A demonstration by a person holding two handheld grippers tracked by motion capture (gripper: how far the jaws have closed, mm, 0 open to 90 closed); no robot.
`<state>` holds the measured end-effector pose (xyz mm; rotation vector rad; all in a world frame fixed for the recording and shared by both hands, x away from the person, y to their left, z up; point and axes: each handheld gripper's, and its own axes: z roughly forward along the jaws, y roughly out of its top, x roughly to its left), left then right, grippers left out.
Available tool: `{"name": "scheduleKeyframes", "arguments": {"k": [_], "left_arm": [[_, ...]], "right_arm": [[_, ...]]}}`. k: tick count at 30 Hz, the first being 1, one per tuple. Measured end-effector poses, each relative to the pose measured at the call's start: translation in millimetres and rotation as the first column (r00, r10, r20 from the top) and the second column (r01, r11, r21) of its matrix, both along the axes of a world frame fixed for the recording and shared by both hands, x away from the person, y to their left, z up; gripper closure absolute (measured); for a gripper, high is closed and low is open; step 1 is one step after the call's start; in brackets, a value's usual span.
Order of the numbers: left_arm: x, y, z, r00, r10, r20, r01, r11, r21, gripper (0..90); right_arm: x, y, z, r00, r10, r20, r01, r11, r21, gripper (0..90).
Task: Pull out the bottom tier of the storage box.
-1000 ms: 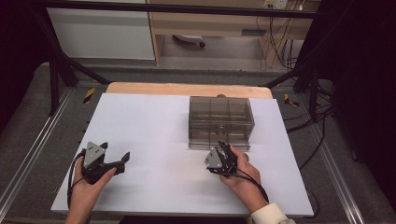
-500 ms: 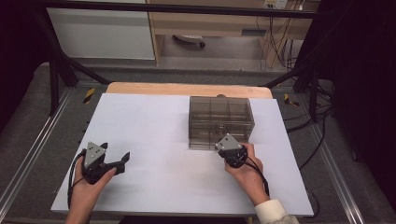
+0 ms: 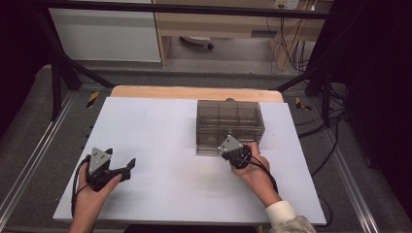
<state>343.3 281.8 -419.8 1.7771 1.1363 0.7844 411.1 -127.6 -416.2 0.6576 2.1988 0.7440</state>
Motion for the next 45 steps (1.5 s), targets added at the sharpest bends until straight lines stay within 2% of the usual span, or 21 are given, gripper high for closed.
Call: {"name": "scheduleKeyframes", "arguments": {"k": [1,6,8,15,24,36,40,45], "left_arm": [[-0.4,0.7,0.0,1.0000,0.001,-0.001,-0.001,1.0000,0.000,9.8],[-1.1,2.4,0.4,1.0000,0.009,-0.003,-0.009,0.9999,-0.007,9.8],[-1.9,2.6,0.1,1.0000,0.009,-0.003,-0.009,0.9999,-0.008,9.8],[-0.7,2.2,0.2,0.9999,0.010,-0.005,-0.010,1.0000,-0.003,9.8],[-1.4,1.8,0.1,1.0000,0.005,-0.006,-0.005,1.0000,-0.001,9.8],[-1.1,0.9,-0.5,1.0000,0.001,-0.009,-0.001,1.0000,0.001,9.8],[-1.3,0.7,-0.6,1.0000,0.000,-0.009,0.000,1.0000,-0.001,9.8],[-1.3,0.5,-0.4,1.0000,-0.002,-0.009,0.002,1.0000,0.001,9.8]], "right_arm": [[0.0,-0.3,-0.8,1.0000,-0.001,-0.001,0.001,1.000,0.018,90.0],[-1.1,-1.9,-3.7,0.9992,-0.012,-0.038,0.013,0.999,0.033,90.0],[0.8,-4.5,-3.6,0.9977,-0.017,-0.066,0.022,0.997,0.076,90.0],[4.2,-8.2,-4.6,0.9958,-0.038,-0.084,0.047,0.992,0.115,90.0],[8.6,-10.9,-8.2,0.9930,-0.049,-0.107,0.063,0.990,0.129,90.0],[18.1,-11.9,-16.6,0.9870,-0.086,-0.136,0.101,0.989,0.111,90.0],[19.8,-12.2,-18.7,0.9830,-0.076,-0.167,0.097,0.988,0.123,90.0],[17.8,-9.7,-21.6,0.9774,-0.068,-0.200,0.090,0.990,0.105,90.0]]}}
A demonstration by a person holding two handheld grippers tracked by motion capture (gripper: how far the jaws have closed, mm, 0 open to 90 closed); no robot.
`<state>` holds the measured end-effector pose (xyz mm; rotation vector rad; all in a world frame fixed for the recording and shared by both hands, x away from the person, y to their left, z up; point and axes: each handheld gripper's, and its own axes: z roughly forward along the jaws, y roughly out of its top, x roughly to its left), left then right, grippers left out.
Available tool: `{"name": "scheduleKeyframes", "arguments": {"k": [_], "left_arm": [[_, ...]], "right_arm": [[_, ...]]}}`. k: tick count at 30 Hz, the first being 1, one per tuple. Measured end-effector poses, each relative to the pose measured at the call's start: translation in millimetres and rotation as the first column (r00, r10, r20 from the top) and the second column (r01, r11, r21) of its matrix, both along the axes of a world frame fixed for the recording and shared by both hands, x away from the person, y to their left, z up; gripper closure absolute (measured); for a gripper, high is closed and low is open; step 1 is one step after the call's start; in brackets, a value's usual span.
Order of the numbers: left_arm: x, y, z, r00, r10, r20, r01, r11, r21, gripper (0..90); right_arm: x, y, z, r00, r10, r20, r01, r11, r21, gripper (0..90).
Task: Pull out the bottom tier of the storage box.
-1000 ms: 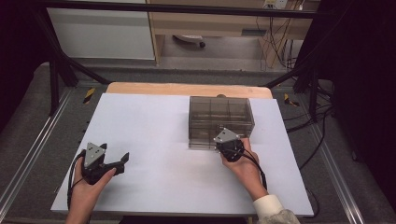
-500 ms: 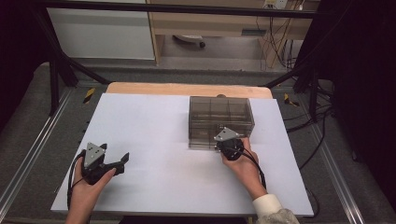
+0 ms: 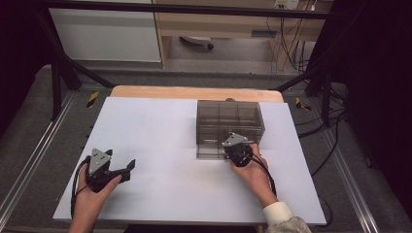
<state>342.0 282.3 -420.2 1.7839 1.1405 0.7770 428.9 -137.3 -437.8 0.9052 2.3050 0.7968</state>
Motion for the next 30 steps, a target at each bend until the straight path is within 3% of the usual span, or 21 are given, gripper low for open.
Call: {"name": "scheduleKeyframes", "arguments": {"k": [10,30], "left_arm": [[0.2,-0.7,-0.6,1.0000,-0.004,-0.006,0.004,1.0000,0.003,9.8],[0.6,-0.2,-0.8,1.0000,0.001,-0.009,-0.001,1.0000,0.003,9.8]], "right_arm": [[3.6,-9.8,-1.0,0.9983,-0.044,-0.038,0.045,0.999,0.030,90.0],[5.2,-13.1,2.1,0.9946,-0.041,-0.096,0.047,0.997,0.068,90.0]]}}
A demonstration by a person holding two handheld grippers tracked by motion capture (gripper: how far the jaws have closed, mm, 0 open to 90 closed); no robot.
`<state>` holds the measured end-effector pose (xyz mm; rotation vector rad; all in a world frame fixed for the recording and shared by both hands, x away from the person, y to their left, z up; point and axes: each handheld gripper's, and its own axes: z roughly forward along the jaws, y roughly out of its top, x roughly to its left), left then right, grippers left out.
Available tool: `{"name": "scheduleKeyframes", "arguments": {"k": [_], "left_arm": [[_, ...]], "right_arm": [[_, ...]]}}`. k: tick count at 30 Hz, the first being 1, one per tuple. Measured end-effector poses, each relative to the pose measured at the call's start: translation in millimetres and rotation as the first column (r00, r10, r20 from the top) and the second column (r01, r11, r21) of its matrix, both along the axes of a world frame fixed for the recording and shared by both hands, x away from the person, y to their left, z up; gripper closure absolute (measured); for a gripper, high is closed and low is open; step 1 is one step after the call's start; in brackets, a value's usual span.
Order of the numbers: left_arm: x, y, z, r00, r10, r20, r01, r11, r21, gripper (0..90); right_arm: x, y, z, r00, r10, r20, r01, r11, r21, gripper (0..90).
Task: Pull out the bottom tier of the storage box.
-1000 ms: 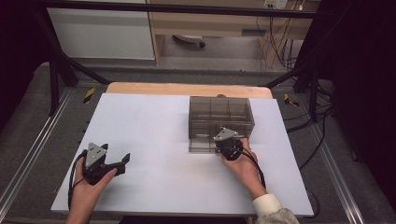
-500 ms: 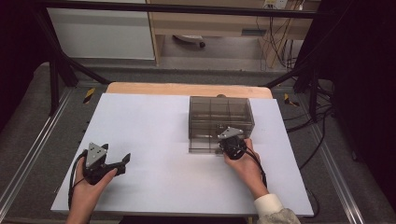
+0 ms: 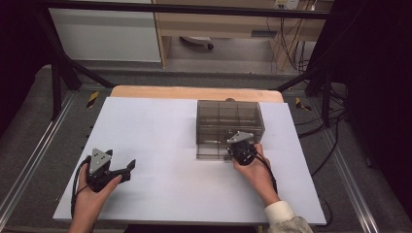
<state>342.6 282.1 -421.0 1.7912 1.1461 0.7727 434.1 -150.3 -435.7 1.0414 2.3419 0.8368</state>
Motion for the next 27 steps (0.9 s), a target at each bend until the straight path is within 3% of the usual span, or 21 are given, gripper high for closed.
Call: {"name": "scheduleKeyframes", "arguments": {"k": [4,7,17,27], "left_arm": [[-0.2,-0.1,-0.3,1.0000,0.001,-0.002,-0.001,1.0000,0.000,9.8],[-0.4,-0.3,-0.3,1.0000,0.001,-0.001,-0.001,1.0000,0.002,9.8],[0.5,-1.0,-0.5,1.0000,-0.002,-0.003,0.002,1.0000,0.001,9.8],[0.4,-1.1,0.2,1.0000,-0.003,0.000,0.003,1.0000,0.003,9.8]], "right_arm": [[0.9,-1.1,0.4,0.9999,0.003,-0.012,-0.003,1.000,0.009,90.0],[4.3,1.5,-3.4,0.9999,-0.004,-0.012,0.004,1.000,-0.012,90.0],[7.2,-4.1,-1.2,0.9958,0.013,-0.091,-0.009,0.999,0.051,90.0],[-1.0,-1.1,0.7,0.9923,0.043,-0.116,-0.040,0.999,0.025,90.0]]}}
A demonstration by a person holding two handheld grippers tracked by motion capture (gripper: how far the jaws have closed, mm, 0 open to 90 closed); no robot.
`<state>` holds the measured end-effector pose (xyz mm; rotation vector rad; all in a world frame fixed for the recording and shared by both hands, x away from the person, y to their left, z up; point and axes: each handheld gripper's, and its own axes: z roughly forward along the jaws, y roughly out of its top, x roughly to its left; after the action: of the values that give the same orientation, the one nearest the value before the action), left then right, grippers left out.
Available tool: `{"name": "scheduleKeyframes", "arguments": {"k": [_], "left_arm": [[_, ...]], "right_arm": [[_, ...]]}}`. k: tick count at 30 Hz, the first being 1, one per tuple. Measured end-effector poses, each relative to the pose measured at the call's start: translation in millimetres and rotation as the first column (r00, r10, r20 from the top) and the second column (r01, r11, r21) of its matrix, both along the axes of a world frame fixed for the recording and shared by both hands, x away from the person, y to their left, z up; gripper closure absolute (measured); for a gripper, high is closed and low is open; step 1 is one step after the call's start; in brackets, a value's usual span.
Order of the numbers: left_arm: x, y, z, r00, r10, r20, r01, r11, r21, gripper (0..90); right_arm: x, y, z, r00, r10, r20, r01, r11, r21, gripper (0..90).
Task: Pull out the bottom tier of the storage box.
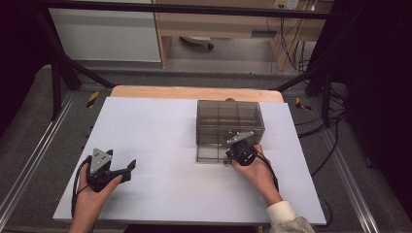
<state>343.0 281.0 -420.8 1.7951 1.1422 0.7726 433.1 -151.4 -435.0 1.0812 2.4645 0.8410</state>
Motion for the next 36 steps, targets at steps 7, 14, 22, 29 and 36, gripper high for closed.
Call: {"name": "scheduleKeyframes", "arguments": {"k": [7,14,22,29,36], "left_arm": [[-1.0,-0.3,0.4,1.0000,0.001,0.002,-0.001,1.0000,0.001,10.0],[-0.2,-1.1,0.1,1.0000,-0.004,0.000,0.004,1.0000,0.005,10.0],[-1.0,-2.4,-0.1,1.0000,-0.005,-0.002,0.005,1.0000,0.007,10.0],[-1.2,-2.9,-0.1,1.0000,-0.005,0.000,0.005,1.0000,0.007,10.0],[-1.4,-1.6,0.2,1.0000,0.000,0.001,0.000,1.0000,0.003,10.0]], "right_arm": [[1.3,5.6,-5.5,0.9998,-0.008,0.021,0.008,1.000,0.008,90.0],[-2.0,4.4,-4.2,1.0000,0.009,-0.002,-0.009,1.000,0.014,90.0],[-9.4,4.5,-3.4,0.9993,0.027,-0.025,-0.027,1.000,0.012,90.0],[-14.7,3.8,-2.7,0.9986,0.045,-0.027,-0.046,0.999,-0.003,90.0],[-18.6,2.5,-2.9,0.9983,0.057,0.007,-0.057,0.998,0.019,90.0]]}}
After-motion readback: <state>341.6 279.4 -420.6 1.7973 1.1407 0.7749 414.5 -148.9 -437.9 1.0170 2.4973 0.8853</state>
